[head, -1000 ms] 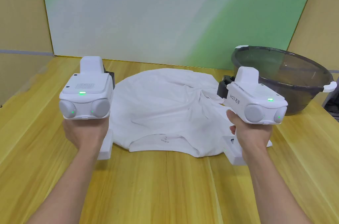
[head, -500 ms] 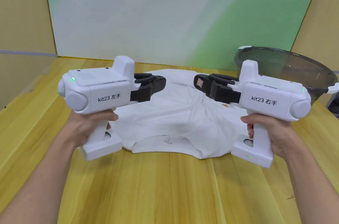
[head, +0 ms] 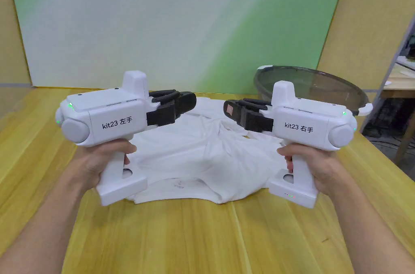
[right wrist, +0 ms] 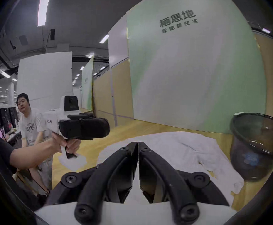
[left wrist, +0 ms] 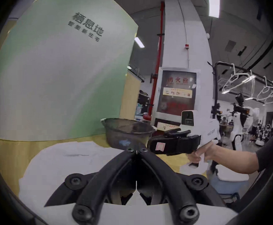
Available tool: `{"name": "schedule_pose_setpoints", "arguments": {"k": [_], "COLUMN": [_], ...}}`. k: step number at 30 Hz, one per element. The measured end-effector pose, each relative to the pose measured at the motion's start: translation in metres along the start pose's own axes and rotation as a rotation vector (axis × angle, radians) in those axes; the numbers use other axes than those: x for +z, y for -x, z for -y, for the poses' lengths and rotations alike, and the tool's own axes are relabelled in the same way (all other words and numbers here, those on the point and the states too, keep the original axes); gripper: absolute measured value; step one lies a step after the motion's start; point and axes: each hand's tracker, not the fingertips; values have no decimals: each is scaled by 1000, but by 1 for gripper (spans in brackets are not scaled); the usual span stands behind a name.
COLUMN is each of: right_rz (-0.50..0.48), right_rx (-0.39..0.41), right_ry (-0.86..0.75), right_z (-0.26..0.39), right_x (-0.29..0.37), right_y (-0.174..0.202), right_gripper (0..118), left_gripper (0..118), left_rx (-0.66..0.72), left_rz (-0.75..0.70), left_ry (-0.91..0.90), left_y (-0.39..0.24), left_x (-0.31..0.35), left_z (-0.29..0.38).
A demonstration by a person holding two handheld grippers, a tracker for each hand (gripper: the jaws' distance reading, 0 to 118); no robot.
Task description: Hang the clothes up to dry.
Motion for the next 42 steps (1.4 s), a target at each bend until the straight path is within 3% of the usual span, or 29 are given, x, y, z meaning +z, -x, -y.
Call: {"name": "schedule_pose_setpoints", "arguments": {"k": [2, 6, 13, 17, 20, 24, 28, 34, 38, 42], "right_rz": [36, 206, 572, 818, 971, 1167, 1341, 1471, 1500, 1625], "right_rx": [-18, -13, -51, -78, -88, -119, -162, -204, -204, -225], "right_ry": [-16, -8, -22, -51, -83, -99, -94, -104, -111, -182], "right_z": [2, 5, 23, 31, 37, 45, 62, 77, 79, 72], "right_x": [31, 108, 270, 362, 420, 473, 509, 531, 526, 505], "right_y": [-5, -20, 33, 92, 155, 233, 303, 362, 362, 349], "right_gripper": [7, 7, 7, 7, 7, 7, 7, 7, 7, 7], "left_gripper": [0, 0, 0, 0, 0, 0, 0, 0, 0, 0], "left_rx": [-1, 12, -29, 79, 53, 12, 77, 23, 3, -27], "left_rz": [48, 270, 654, 885, 1026, 1209, 1383, 1486, 1464, 1366], "left_ry": [12, 37, 113, 129, 144, 163, 187, 194, 199, 86], "left_y": [-8, -39, -140, -219, -286, -376, -447, -501, -504, -503], "left_x": [-25, -89, -207, -260, -281, -282, -272, -259, -246, -241], "left_z": [4, 10, 14, 15, 14, 15, 22, 33, 33, 23]}}
